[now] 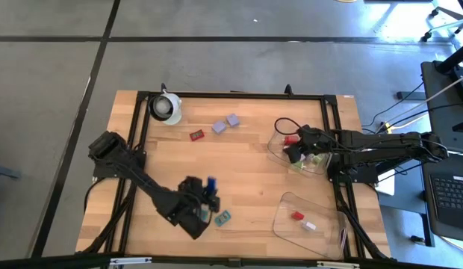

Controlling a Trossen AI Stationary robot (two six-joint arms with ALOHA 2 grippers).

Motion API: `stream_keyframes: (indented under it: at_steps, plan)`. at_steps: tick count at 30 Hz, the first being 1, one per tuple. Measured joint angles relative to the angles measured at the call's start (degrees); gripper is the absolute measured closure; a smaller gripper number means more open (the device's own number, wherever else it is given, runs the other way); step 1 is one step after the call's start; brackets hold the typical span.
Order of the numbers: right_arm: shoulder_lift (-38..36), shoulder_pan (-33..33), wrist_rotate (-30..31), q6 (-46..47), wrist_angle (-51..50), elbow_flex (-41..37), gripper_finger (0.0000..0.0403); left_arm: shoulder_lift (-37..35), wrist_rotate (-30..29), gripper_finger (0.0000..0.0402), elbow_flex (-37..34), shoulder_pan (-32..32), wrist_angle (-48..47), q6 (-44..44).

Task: Pick & Place Office items
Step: Put the dark blue digital clock into the bottom transparent bin

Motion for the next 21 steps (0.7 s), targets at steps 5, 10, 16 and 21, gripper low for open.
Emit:
stream_keyframes:
  at_steps: [5, 10, 16, 21]
  plan:
    - [0.01, 0.00, -0.50, -2.31, 7.26, 0.02, 0.0128, -0.11, -19.09, 0.0247, 4.34, 5.99, 1.30, 19.81]
    - [0.01, 0.00, -0.48, -2.49, 12.76, 0.02, 0.0128, -0.17, -16.90, 0.0248, 9.00, 12.89, 3.70, 40.71]
    - [0.01, 0.00, -2.84, -2.46, 16.90, 0.02, 0.0128, -0.17, -4.68, 0.0244, 10.61, 20.71, 16.47, 68.11]
    - [-0.01, 0.00, -7.27, -2.42, 18.86, 0.04, 0.0128, -0.17, 2.72, 0.0246, 10.61, 25.53, 29.41, 85.21]
